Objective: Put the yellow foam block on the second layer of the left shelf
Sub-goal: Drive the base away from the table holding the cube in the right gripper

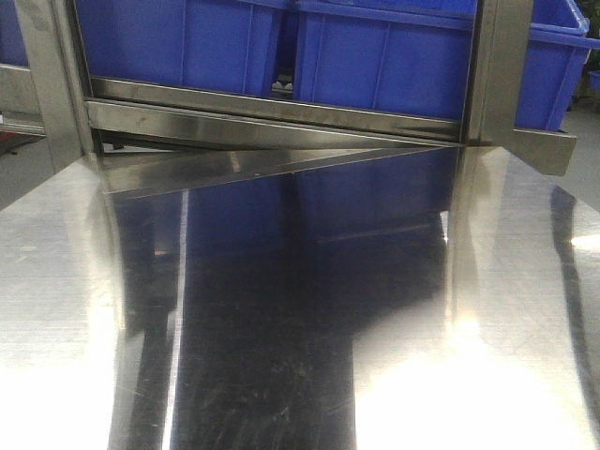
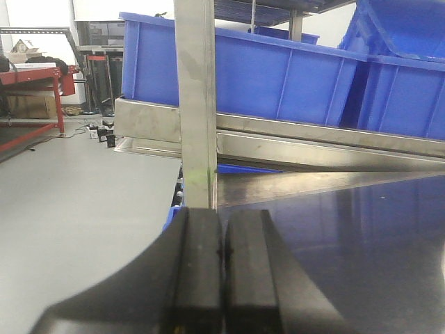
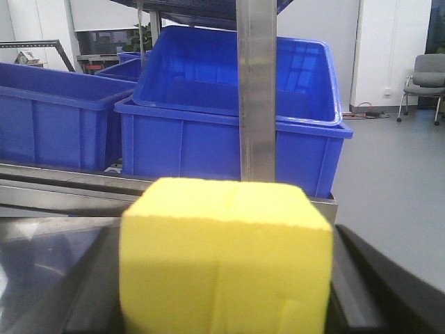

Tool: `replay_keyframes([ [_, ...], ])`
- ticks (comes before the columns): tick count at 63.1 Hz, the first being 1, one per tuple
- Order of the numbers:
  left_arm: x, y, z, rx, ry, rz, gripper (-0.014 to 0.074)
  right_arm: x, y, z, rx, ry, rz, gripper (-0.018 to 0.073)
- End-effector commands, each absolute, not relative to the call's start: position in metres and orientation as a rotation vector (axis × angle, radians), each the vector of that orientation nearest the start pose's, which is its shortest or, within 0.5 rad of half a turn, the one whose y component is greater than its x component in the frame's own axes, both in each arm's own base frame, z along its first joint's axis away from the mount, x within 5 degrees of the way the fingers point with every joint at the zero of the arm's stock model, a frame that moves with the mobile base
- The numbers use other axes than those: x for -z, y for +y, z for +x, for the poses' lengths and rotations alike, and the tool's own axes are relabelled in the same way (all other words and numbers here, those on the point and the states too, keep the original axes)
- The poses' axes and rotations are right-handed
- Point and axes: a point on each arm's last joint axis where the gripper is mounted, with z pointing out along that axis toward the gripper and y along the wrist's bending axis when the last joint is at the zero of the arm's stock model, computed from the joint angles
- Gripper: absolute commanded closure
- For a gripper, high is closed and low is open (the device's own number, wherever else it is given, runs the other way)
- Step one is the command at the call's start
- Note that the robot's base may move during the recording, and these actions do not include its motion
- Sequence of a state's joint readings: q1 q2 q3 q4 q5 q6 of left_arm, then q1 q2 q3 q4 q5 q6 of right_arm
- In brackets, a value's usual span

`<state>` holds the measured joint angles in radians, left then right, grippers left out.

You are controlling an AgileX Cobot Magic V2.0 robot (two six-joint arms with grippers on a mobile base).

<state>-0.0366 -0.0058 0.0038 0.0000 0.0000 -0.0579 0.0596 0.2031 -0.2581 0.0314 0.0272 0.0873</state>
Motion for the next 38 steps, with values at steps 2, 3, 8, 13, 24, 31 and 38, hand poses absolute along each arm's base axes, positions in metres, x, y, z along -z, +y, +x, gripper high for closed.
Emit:
replay_keyframes([
  [2, -0.2122, -0.0024, 0.0546, 0.092, 1.408, -0.016, 0.0472, -0.3028, 0.0032, 0.0648, -0.133, 1.346, 0.039, 0.0062],
  [3, -0.2122, -0.0024, 0.0546, 0.092, 1.408, -0.016, 0.0472, -0.3028, 0.0032, 0.0648, -0.133, 1.346, 0.039, 0.0062],
  [8, -0.2122, -0.0024, 0.0546, 0.092, 1.408, -0.016, 0.0472, -0.3028, 0.0032, 0.0648, -0.133, 1.346, 0.039, 0.0062],
  [13, -0.2122, -0.0024, 0.0546, 0.092, 1.408, -0.016, 0.0472, -0.3028, 0.0032, 0.0648, -0.133, 1.346, 0.039, 0.0062],
  [24, -0.2122, -0.0024, 0.0546, 0.092, 1.408, -0.016, 0.0472, -0.3028, 0.0032, 0.0648, -0.133, 1.346, 0.039, 0.0062],
  [31, -0.2122, -0.0024, 0.0546, 0.092, 1.408, -0.016, 0.0472, -0.3028, 0.0032, 0.0648, -0.133, 1.346, 0.039, 0.0062],
  [38, -0.2122, -0.0024, 0.0546, 0.092, 1.408, -0.016, 0.0472, -0.3028, 0.0032, 0.0648, -0.133, 1.346, 0.039, 0.0062],
])
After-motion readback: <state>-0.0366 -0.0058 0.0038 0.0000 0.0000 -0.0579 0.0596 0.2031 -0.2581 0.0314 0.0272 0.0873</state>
